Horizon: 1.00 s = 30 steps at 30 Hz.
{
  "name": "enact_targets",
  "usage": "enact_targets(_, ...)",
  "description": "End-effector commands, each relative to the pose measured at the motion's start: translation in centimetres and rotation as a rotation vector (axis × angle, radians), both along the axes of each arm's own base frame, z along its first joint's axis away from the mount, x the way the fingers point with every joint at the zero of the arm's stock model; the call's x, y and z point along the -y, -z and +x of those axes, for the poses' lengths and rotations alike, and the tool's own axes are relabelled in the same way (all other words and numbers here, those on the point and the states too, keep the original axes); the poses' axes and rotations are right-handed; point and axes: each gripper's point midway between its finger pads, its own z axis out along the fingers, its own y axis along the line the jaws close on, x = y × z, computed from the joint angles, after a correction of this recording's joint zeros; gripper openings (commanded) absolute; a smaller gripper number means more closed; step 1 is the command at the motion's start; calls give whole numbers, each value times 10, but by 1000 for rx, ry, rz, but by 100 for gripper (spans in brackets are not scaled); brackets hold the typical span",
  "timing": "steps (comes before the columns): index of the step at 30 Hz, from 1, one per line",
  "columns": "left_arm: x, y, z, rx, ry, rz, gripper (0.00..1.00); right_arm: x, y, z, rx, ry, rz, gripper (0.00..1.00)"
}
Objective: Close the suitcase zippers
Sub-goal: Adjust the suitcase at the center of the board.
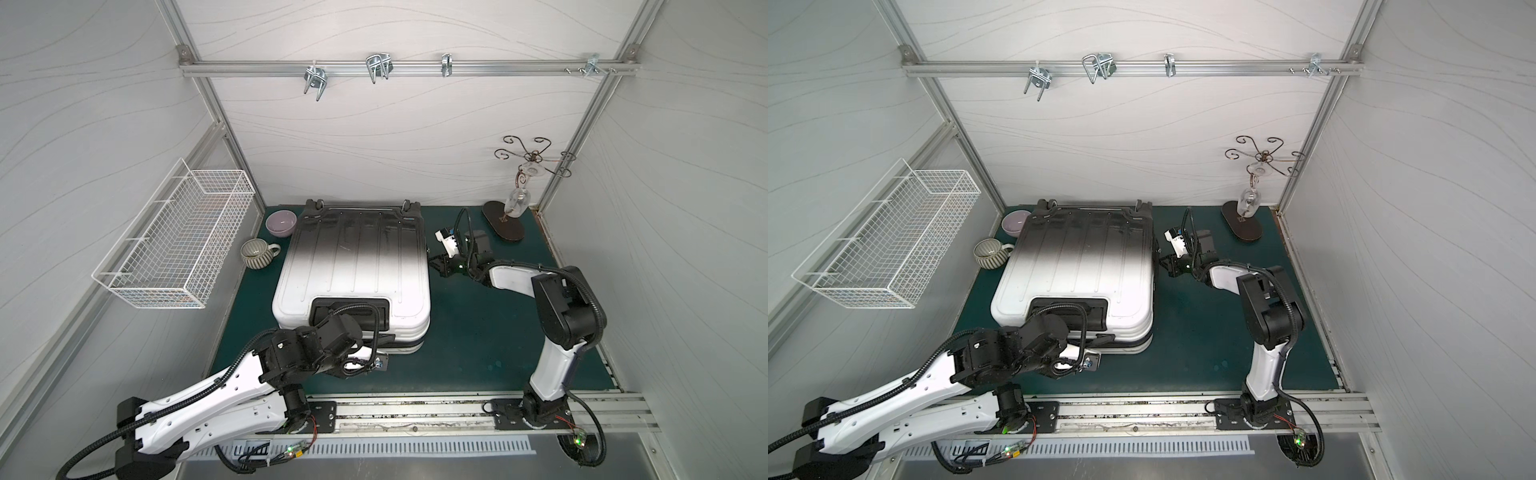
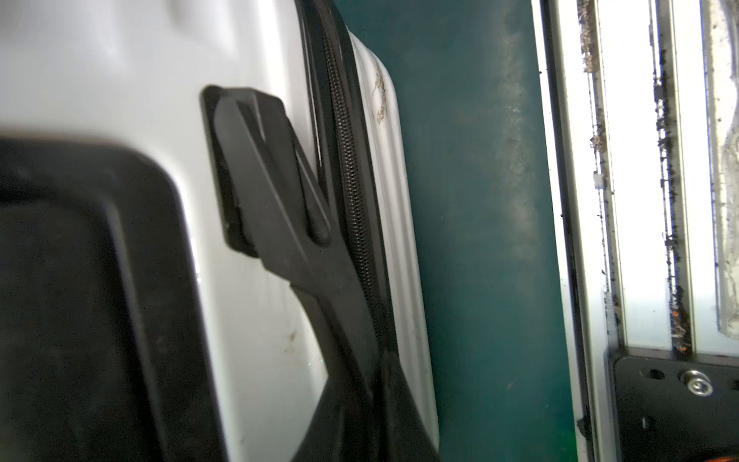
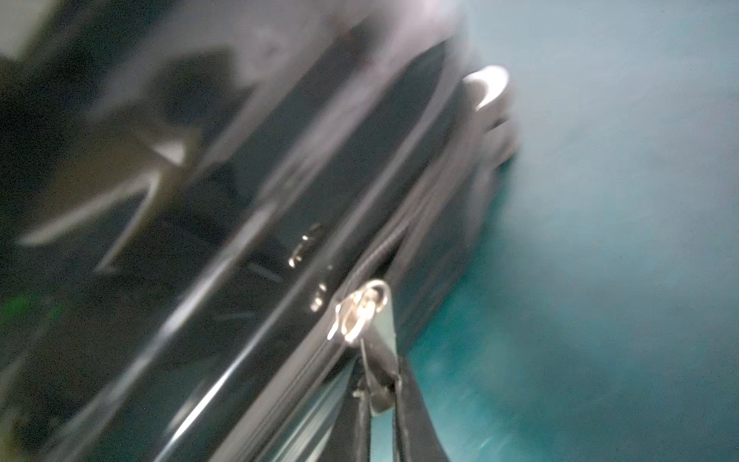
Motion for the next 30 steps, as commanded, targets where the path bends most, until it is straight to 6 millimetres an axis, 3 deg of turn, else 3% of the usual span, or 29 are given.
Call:
enact_targets(1, -64, 45, -64, -254, 195, 333, 0, 57, -86, 89, 245, 264, 51, 0)
enact_targets(3, -49, 32, -52, -201, 149, 260, 0, 48, -93, 88, 249, 196, 56, 0)
enact_targets(4, -35, 17, -37, -137, 91, 185, 8, 44, -93, 82, 252, 175, 52, 0)
enact_targets(5, -20, 0, -24, -80, 42, 103, 28, 42, -92, 76, 257, 165, 44, 0)
enact_targets(6, -3, -24, -11, -32, -10, 1, 41, 41, -88, 67, 251, 158, 33, 0)
enact_targets(10, 51, -120, 21, -20, -271, -376, 73, 57, -67, 40, 220, 200, -9, 0)
enact_targets(13, 60, -163, 57, -29, -647, -571, 97, 70, -55, 20, 202, 236, -42, 0)
enact_targets(15, 41, -180, 83, 14, -997, -667, 99, 84, -53, 4, 193, 277, -70, 0)
enact_targets(18, 6, -168, 98, -71, -1429, -693, 99, 123, -48, -21, 142, 430, -145, 0)
enact_targets(22, -18, -135, 105, -203, -1785, -641, 98, 168, -33, -77, 34, 652, -285, 0)
enact_targets(24, -23, -124, 99, -256, -1924, -631, 98, 167, -27, -107, 12, 650, -304, 0)
enact_targets(26, -19, -119, 86, -361, -2020, -649, 95, 166, -23, -123, -4, 638, -294, 0)
enact_targets(30, -37, -117, 61, -411, -2193, -709, 98, 165, -24, -127, 14, 618, -285, 0)
